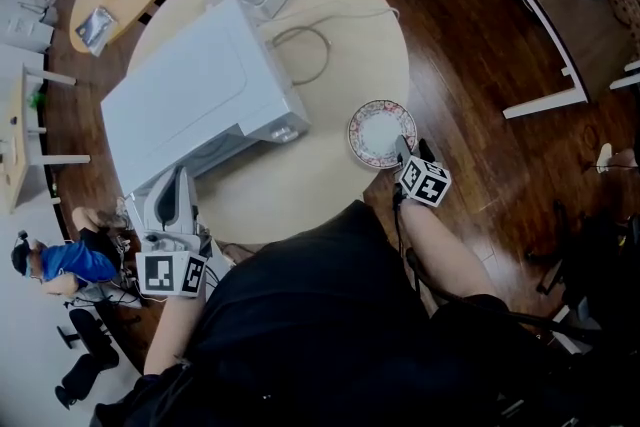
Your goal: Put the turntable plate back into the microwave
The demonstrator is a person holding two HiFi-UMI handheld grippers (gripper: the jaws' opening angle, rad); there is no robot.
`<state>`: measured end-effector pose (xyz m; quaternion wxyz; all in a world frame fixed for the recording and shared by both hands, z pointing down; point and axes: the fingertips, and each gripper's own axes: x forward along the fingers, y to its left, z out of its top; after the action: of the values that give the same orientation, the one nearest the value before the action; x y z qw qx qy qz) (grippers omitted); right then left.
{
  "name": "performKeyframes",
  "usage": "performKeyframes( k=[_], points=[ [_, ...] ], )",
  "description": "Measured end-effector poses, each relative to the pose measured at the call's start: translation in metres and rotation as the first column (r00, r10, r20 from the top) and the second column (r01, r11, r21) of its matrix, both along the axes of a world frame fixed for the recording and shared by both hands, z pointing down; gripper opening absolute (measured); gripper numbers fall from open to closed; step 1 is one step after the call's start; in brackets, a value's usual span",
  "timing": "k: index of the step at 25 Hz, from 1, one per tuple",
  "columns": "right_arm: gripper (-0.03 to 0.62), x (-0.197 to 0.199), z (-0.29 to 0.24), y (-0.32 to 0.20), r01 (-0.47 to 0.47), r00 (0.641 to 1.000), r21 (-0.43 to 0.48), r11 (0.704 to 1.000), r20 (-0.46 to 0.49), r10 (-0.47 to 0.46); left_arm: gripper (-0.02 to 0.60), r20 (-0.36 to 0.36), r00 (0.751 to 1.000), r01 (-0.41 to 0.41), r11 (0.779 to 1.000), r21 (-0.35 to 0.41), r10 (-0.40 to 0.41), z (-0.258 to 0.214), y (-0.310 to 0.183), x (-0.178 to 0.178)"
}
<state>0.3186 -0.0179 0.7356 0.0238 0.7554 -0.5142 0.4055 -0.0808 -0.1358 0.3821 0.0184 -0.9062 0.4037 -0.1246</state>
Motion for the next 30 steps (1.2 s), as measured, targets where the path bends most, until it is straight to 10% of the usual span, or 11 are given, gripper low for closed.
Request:
performKeyframes(
  k=[18,30],
  points=[
    [0.175,-0.010,0.007,-0.011,0.152,0.987,0.001,0.988,0.042,-0.152,0.003,-0.013,0.999,0.030,0.999,-0.020,-0.030,0.004,0.000,0.012],
    [0.087,-0.006,-0.016,-0.010,0.068,0.994,0.074,0.995,0.075,-0.074,0.003,-0.046,0.998,0.041,0.999,-0.020,-0.042,0.002,0.006,-0.007]
  ],
)
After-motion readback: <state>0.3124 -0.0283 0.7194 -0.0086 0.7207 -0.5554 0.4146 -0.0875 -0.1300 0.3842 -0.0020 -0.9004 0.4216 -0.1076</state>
